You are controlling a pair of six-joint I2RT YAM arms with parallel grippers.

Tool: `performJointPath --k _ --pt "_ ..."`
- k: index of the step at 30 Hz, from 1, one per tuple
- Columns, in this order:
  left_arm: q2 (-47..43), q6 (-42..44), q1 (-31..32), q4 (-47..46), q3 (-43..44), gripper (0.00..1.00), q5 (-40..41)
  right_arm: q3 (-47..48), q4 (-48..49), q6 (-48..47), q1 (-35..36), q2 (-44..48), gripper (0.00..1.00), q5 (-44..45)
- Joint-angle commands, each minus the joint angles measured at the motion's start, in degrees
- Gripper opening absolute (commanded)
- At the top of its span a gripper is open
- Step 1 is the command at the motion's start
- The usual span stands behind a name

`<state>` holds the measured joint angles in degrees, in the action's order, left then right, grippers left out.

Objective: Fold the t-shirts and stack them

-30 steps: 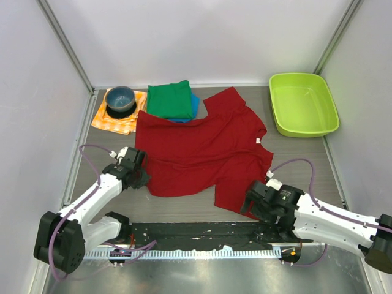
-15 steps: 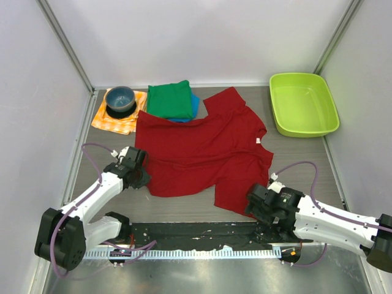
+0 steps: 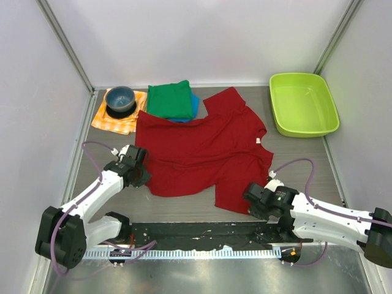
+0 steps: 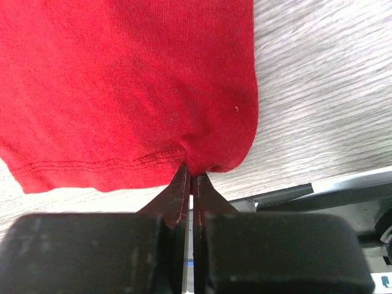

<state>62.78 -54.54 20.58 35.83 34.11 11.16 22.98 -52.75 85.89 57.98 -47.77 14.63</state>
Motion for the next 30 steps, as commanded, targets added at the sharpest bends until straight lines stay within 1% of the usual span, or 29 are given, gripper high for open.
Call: performJointPath --k 1,4,6,7,8,11,13,17,20,21,24,27,30 --pt "-2.4 1.3 0.1 -0.1 2.0 0.00 0.3 2.2 -0.3 -1.9 0.3 -1.4 0.01 6.9" --pt "-6.0 1.3 0.0 1.2 1.6 0.00 -0.1 7.2 -3.1 -5.7 1.6 -1.6 0.01 13.7" --pt "-10.1 1.8 0.0 3.1 2.2 0.00 1.3 11.9 -4.4 -8.2 2.2 -1.7 0.01 17.2" --pt "-11.8 1.9 0.0 3.7 2.5 0.00 1.7 13.4 -5.7 -9.8 2.3 -1.4 0.01 20.5" --pt "-14.6 1.8 0.0 4.9 2.9 0.00 2.2 15.8 -6.0 -11.0 2.2 -1.0 0.01 21.5" --pt "-20.2 1.3 0.0 6.7 3.4 0.00 3.1 19.5 -7.3 -14.8 2.3 1.4 0.01 27.1" --pt "-22.0 1.4 0.1 7.1 3.8 0.00 4.1 21.5 -7.5 -17.1 2.3 2.5 0.01 30.6" --pt "-24.4 2.2 0.0 8.8 7.1 0.00 5.5 25.2 -6.8 -21.5 2.3 4.8 0.01 34.5" --pt "-26.2 2.5 -0.1 9.3 9.2 0.00 5.8 28.2 -8.9 -22.2 2.3 6.8 0.01 37.4" --pt "-26.9 2.5 0.0 9.7 9.7 0.00 5.8 28.9 -9.8 -22.3 2.3 8.8 0.01 38.0" --pt "-30.0 2.0 0.0 11.2 10.7 0.00 6.7 31.0 -11.1 -23.6 2.3 11.9 0.01 38.2" --pt "-32.4 1.7 0.0 14.6 12.2 0.00 8.1 32.6 -13.6 -23.9 2.3 12.5 0.01 38.7" --pt "-34.9 1.4 0.0 17.0 13.0 0.00 9.0 34.1 -13.7 -25.4 2.3 13.3 0.01 39.7"
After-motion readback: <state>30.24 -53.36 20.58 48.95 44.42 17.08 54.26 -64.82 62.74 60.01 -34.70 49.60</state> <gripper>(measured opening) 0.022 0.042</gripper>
